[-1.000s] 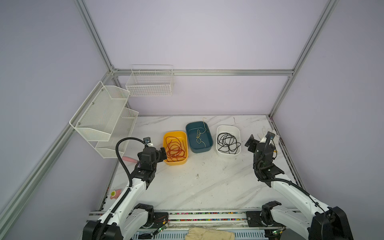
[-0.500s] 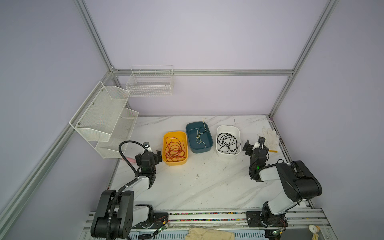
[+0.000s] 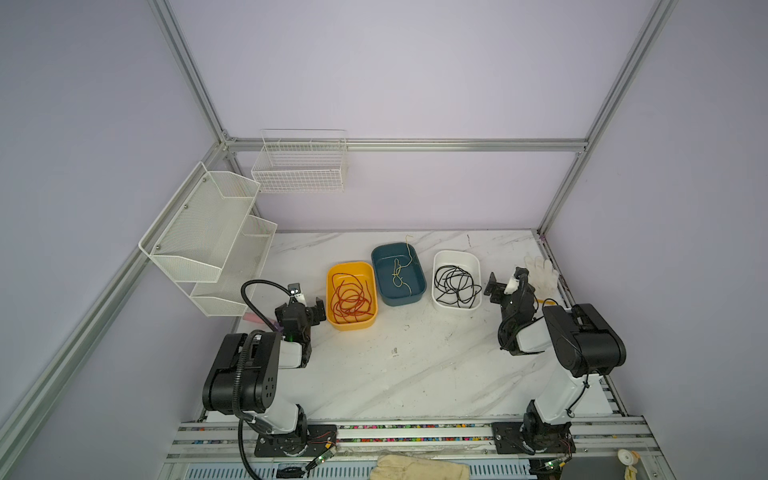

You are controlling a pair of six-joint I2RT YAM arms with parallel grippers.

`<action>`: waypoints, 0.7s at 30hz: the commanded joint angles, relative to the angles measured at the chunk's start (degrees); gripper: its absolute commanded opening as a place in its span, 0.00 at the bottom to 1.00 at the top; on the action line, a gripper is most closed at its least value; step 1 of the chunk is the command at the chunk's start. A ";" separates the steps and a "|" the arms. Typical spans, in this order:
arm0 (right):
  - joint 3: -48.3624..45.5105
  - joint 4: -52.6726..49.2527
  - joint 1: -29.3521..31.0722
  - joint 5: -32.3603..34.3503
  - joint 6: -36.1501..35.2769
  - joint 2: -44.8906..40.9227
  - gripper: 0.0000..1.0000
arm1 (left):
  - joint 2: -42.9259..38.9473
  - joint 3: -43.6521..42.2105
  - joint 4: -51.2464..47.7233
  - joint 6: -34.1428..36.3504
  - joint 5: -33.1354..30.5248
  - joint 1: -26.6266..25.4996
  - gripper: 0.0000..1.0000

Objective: Untangle the cables

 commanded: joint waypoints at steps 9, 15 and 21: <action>-0.17 3.58 1.88 3.02 -2.52 -0.47 0.98 | 0.29 1.06 7.60 2.57 -3.49 -1.93 1.00; 0.46 2.62 1.84 2.05 -2.34 -0.14 0.98 | 0.30 1.04 7.69 2.67 -3.58 -2.00 1.00; 0.29 2.30 1.27 1.16 -1.78 -0.49 0.98 | 0.36 1.12 7.74 2.71 -3.84 -2.13 1.00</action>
